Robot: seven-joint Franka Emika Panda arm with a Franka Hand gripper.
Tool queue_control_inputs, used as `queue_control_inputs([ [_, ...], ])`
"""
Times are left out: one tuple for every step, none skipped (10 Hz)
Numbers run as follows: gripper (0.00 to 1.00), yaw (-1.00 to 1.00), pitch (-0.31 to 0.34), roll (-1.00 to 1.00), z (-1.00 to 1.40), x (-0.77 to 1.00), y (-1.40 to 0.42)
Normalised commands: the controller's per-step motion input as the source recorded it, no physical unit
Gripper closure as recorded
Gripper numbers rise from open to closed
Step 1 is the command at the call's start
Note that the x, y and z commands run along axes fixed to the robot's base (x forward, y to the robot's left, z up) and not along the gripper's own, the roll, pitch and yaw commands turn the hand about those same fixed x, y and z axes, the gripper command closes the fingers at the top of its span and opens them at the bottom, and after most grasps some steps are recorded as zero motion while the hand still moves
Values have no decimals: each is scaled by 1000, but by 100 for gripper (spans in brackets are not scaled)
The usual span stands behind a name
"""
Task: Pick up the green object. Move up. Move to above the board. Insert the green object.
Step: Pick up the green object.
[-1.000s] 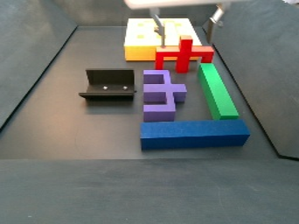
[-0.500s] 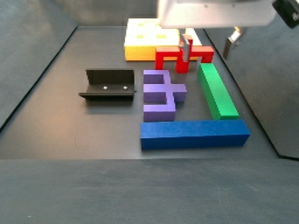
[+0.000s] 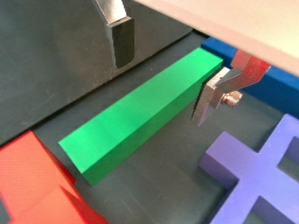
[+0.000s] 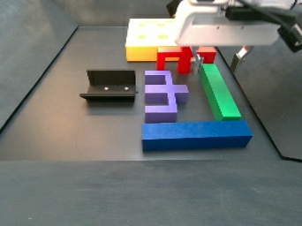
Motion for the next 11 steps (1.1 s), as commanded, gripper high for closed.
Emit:
queue_control_inputs([
  [0, -6, -33, 0, -409, 0, 9],
  [0, -77, -44, 0, -383, 0, 0],
  [0, -97, -41, -7, -343, 0, 26],
  [0, -109, -36, -23, -220, 0, 71],
  [0, -140, -43, -60, -126, 0, 89],
  [0, -131, -27, -21, -137, 0, 109],
  [0, -111, -7, 0, -189, 0, 49],
  [0, -66, -34, 0, -189, 0, 0],
  [0, -11, -69, 0, -194, -80, 0],
  [0, 0, -76, 0, -189, -77, 0],
  [0, 0, -74, -10, -189, -74, 0],
])
